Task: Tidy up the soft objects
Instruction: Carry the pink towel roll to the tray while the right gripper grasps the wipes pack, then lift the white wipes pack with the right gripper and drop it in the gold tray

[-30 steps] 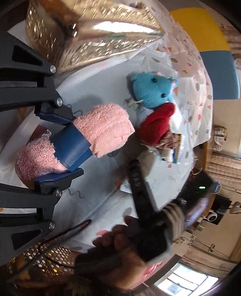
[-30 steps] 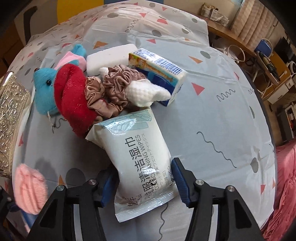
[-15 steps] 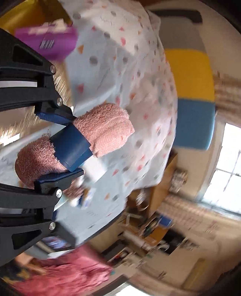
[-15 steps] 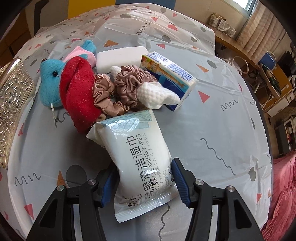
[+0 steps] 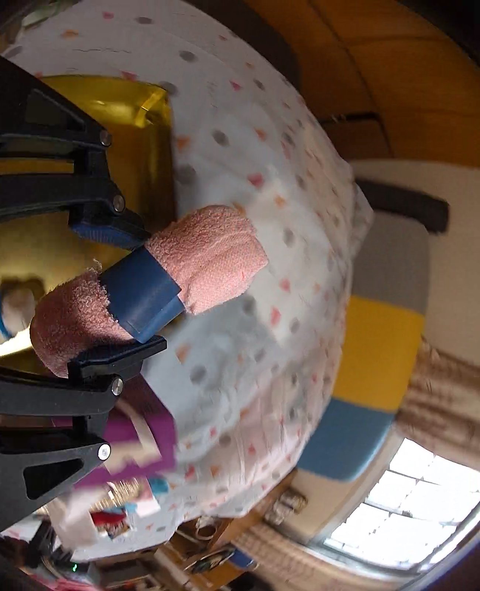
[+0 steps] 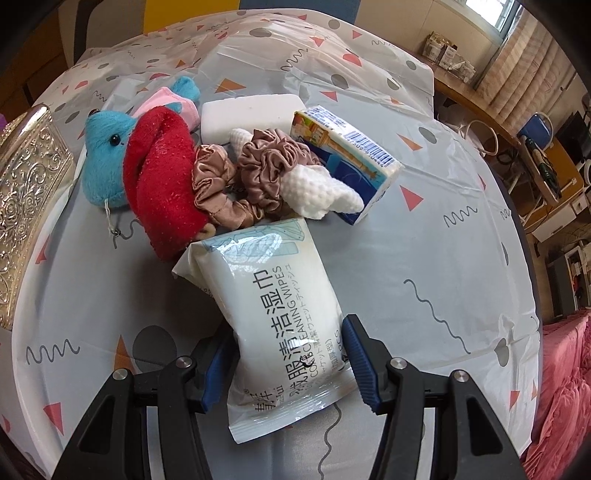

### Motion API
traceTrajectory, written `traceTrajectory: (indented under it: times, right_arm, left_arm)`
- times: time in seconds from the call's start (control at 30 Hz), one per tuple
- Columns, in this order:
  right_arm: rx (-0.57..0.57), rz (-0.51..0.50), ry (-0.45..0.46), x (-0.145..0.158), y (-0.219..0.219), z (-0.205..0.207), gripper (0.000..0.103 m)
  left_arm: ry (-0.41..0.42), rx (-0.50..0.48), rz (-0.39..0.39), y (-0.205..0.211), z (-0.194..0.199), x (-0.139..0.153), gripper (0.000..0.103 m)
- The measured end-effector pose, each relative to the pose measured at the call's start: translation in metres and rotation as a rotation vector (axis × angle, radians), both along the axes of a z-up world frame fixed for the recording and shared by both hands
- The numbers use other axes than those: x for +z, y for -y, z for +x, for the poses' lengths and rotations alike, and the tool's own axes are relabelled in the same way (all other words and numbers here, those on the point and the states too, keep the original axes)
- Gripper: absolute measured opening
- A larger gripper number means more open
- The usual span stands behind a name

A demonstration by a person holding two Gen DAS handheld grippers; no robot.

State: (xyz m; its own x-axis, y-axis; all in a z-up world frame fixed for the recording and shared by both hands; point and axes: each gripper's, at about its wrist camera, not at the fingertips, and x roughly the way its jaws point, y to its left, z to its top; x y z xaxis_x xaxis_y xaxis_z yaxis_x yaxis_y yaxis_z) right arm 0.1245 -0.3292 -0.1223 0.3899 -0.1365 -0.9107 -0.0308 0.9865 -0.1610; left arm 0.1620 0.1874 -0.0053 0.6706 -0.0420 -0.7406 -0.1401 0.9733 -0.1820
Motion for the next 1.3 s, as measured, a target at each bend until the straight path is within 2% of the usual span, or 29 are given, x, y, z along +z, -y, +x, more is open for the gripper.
traceTrajectory:
  times: [0.1,0.23,0.27,0.33,0.5,0.73,0.83,0.97,1.1,1.17,1.3]
  right_arm:
    - [0.016,-0.025,0.011,-0.001,-0.005,-0.003,0.058]
    - [0.023,-0.036,0.017,-0.001,-0.008,-0.004,0.057]
    - [0.024,-0.039,0.018,-0.001,-0.008,-0.005,0.057]
    - [0.02,-0.042,0.019,-0.001,-0.009,-0.005,0.057]
    - [0.01,-0.053,0.021,-0.001,-0.01,-0.006,0.057]
    - [-0.036,-0.047,0.002,0.001,-0.013,-0.008,0.057]
    - [-0.047,-0.043,-0.022,0.003,-0.016,-0.011,0.057]
    - [-0.024,-0.038,-0.035,0.009,-0.026,-0.02,0.05]
    - [0.01,0.006,0.005,0.021,-0.042,-0.031,0.049]
    - [0.012,0.044,0.027,0.032,-0.048,-0.034,0.049]
    - [0.032,0.098,0.077,0.056,-0.061,-0.033,0.049]
  left_arm:
    - [-0.057,0.057,-0.012,-0.023,-0.015,-0.032,0.047]
    - [-0.108,0.072,-0.036,-0.027,-0.027,-0.065,0.049]
    - [-0.112,0.07,-0.031,-0.024,-0.027,-0.069,0.052]
    - [-0.11,0.053,-0.025,-0.019,-0.032,-0.073,0.07]
    - [-0.076,0.087,-0.019,-0.012,-0.052,-0.064,0.076]
    - [0.017,0.108,0.106,0.003,-0.096,-0.038,0.078]
    - [0.026,0.103,0.127,0.005,-0.107,-0.034,0.08]
    - [0.024,0.103,0.13,0.003,-0.121,-0.031,0.081]
    - [0.05,0.115,0.149,0.001,-0.134,-0.025,0.083]
    - [0.063,0.114,0.17,0.002,-0.139,-0.022,0.092]
    - [0.087,0.104,0.177,0.002,-0.146,-0.017,0.092]
